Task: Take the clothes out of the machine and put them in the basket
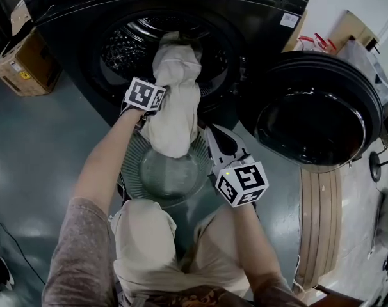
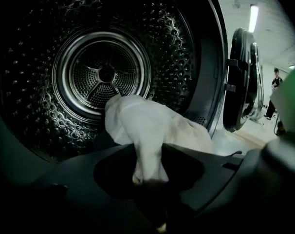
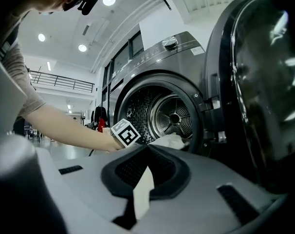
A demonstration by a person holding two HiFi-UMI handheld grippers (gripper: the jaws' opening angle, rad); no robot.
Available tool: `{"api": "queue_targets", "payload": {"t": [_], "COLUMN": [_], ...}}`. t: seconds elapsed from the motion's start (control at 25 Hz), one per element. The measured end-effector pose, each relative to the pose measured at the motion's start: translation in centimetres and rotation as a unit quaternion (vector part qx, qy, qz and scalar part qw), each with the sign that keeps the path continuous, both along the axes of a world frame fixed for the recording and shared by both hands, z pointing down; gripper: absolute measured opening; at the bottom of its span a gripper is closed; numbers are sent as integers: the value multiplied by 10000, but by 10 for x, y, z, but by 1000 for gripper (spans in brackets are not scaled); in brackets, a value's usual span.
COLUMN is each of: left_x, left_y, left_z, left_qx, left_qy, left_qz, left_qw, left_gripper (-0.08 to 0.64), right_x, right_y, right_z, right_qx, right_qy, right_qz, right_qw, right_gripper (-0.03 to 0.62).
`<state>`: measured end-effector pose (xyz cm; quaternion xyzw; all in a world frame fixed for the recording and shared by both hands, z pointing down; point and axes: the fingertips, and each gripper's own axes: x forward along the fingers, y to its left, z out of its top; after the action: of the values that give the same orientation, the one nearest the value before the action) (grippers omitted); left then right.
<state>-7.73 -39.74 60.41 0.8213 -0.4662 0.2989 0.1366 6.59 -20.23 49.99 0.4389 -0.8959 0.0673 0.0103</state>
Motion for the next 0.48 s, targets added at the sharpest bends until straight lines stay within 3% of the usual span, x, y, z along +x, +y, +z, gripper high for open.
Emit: {"api": "queue_targets", "payload": {"t": [0.12,0.48], "left_x": [7,25], "left_y": [11,109], "left_z": [-7,-41], "left_qx": [-117,-252], "left_qy": [117,525], "left_qz": [54,846], "left_qw": [9998,9947], "left_gripper": [99,69], "right_x": [0,0], "right_y": [0,-7], "right_z": [0,5], "right_qx": [8,-70], "right_qy": [20,-223], "right_qz": [-11,36], "right_qw": [10000,9997], "right_gripper": [-5,-5]}}
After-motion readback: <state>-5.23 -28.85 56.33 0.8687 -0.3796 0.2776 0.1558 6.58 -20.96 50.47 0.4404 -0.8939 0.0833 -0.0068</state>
